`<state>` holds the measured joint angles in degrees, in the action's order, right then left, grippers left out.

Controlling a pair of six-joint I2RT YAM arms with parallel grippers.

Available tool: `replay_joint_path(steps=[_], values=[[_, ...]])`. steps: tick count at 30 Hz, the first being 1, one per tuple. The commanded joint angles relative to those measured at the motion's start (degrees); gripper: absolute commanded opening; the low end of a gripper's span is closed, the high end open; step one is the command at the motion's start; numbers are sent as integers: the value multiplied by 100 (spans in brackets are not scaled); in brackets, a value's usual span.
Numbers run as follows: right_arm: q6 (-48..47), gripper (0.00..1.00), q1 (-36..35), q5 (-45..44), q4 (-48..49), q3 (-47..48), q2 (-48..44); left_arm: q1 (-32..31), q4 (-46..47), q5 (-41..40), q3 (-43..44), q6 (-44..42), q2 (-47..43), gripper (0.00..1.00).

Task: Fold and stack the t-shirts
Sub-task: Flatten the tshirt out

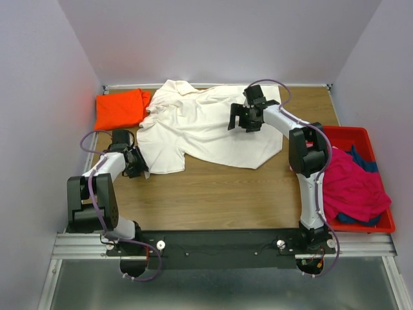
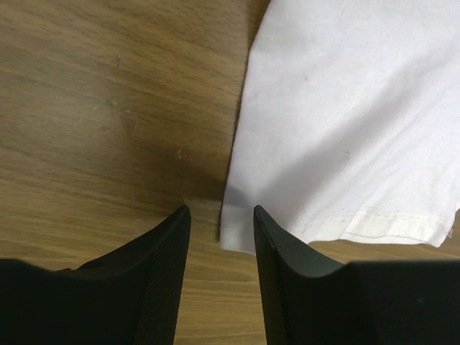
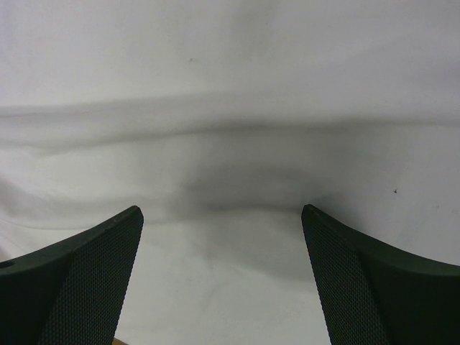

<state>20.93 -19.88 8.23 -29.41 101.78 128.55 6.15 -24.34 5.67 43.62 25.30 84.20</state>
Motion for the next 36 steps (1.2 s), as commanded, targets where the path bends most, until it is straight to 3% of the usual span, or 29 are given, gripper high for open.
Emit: replay_joint_path(steps=[1,4,7,11,15,21,27,36], values=[[43,97,10,47,-153,-132,-137,-70,-1,294,-134,-130,342,44],[52,97,10,38,-153,-158,-172,-97,-10,425,-169,-174,465,34],[61,97,10,30,-153,-193,-199,-141,-10,505,-187,-218,501,15],[87,97,19,12,-153,-316,-269,-141,34,566,-134,-271,527,0],[104,97,10,12,-153,-430,-488,-141,26,523,154,-333,466,0],[96,97,19,-146,-179,-983,-1208,157,-212,-251,1077,-324,176,0],[393,96,10,-304,-223,-2160,-2035,720,96,206,1736,-271,289,0],[1097,96,10,-594,-258,-3725,-3117,765,96,839,2063,-552,887,0]])
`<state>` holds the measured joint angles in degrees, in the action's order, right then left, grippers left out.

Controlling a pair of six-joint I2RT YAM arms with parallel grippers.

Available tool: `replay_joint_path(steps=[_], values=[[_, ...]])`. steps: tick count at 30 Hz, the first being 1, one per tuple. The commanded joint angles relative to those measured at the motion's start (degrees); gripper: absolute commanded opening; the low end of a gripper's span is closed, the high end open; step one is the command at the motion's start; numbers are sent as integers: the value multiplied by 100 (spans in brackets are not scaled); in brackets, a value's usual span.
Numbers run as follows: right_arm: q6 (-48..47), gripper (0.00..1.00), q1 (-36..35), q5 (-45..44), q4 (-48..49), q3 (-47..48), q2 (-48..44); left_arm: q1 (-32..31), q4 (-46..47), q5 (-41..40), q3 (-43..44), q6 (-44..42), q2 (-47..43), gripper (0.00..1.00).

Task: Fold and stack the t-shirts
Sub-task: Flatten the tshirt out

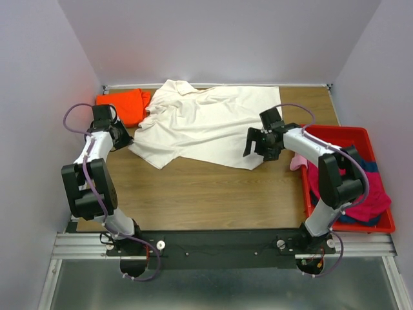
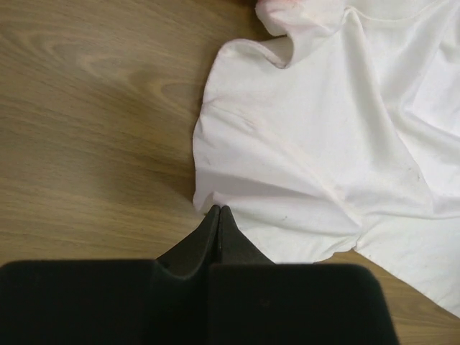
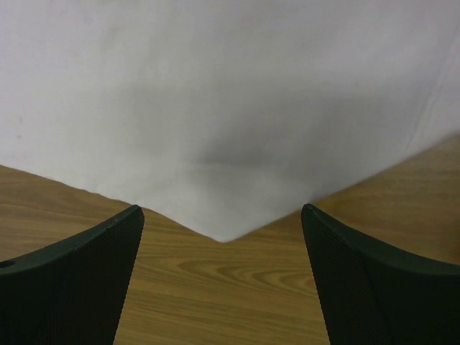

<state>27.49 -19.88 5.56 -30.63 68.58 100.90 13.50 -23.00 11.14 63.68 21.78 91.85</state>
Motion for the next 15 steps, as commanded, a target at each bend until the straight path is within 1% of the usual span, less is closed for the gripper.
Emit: replay_joint_path(steps=[1,5,7,12,15], values=[[555,96,10,-363,-136,-441,-369,22,-37,301,83,-244,183,0],[784,95,10,-529,-136,-442,-177,30,-90,363,101,-420,307,0],[820,94,10,-704,-197,-354,-45,30,-81,363,66,-464,307,0],[908,93,10,-776,-259,-398,201,39,15,310,-66,-464,193,0],[890,88,10,-837,-215,-398,316,48,33,372,-110,-482,210,0]])
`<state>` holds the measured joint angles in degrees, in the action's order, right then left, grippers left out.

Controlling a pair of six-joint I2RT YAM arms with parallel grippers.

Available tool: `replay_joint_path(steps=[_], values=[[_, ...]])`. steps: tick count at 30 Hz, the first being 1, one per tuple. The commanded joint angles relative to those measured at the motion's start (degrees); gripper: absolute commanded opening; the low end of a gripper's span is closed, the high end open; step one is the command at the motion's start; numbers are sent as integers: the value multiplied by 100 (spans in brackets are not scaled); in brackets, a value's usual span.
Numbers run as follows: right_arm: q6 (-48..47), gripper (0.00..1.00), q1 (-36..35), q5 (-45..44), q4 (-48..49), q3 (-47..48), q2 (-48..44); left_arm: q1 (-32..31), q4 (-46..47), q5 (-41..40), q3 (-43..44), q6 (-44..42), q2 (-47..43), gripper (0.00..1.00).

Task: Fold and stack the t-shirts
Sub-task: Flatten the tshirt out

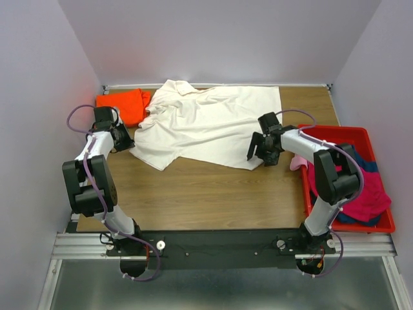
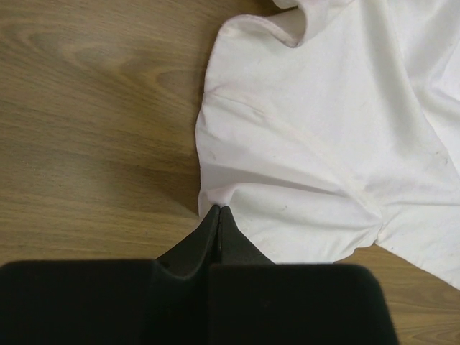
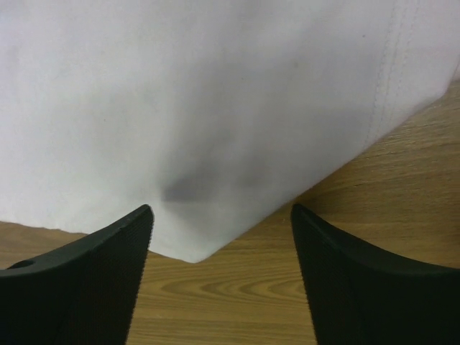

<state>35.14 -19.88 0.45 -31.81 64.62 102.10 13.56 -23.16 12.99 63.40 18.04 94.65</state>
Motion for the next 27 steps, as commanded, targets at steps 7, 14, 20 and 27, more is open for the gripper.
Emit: replay_joint_path(steps=[7,14,20,27], values=[[-226,16,19,-712,-132,498,205,50,31,195,-64,-152,-113,0],[-454,18,1,-1257,-1414,1666,-182,103,-31,124,-108,-231,-166,0],[-560,58,-7,-1811,-1688,2195,-525,129,-40,124,-143,-249,-175,0],[-288,61,-7,-1294,-1592,1142,-367,129,-75,133,-91,-292,-149,0]])
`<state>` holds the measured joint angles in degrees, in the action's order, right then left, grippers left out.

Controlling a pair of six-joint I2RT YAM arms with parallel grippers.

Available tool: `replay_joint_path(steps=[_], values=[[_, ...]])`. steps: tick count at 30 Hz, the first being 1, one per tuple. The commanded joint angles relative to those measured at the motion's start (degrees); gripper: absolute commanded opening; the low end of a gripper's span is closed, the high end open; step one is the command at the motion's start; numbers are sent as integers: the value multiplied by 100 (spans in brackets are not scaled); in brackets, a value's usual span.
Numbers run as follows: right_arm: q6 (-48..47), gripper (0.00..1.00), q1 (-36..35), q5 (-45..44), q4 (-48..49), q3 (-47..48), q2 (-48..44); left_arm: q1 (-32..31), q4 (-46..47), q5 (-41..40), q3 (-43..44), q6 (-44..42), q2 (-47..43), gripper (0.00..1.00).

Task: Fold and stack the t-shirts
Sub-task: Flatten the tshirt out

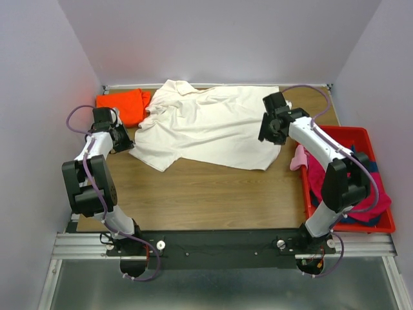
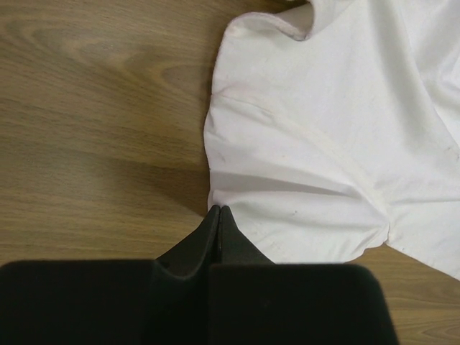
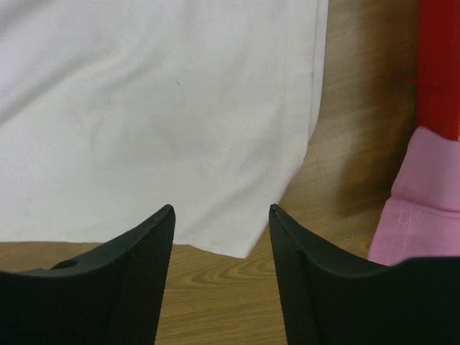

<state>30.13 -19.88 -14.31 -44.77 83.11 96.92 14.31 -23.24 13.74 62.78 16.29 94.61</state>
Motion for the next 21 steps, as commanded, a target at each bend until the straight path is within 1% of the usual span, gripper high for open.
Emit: replay_joint_path(steps=[1,4,6,7,8,11,14,19,21], values=[[274,57,-16,374,-191,-856,99,55,-84,50,-29,-126,-136,0],[379,52,-7,560,-58,-1357,-42,55,-93,32,-38,-161,-109,0],[458,47,-7,499,-75,-1551,-226,46,-110,33,-38,-170,-100,0],[520,40,-7,429,-84,-1744,-288,46,-119,33,-56,-170,-92,0],[546,39,1,315,-84,-1833,-410,55,-93,15,-64,-170,-100,0],[652,38,-7,253,-75,-2062,-420,46,-84,41,-91,-162,-83,0],[687,38,-7,244,-14,-2158,-245,46,-66,76,-82,-153,-39,0],[564,40,-7,332,398,-2106,54,46,-75,59,-56,-188,-48,0],[538,44,-7,349,478,-2010,212,46,-75,50,-56,-188,-39,0]])
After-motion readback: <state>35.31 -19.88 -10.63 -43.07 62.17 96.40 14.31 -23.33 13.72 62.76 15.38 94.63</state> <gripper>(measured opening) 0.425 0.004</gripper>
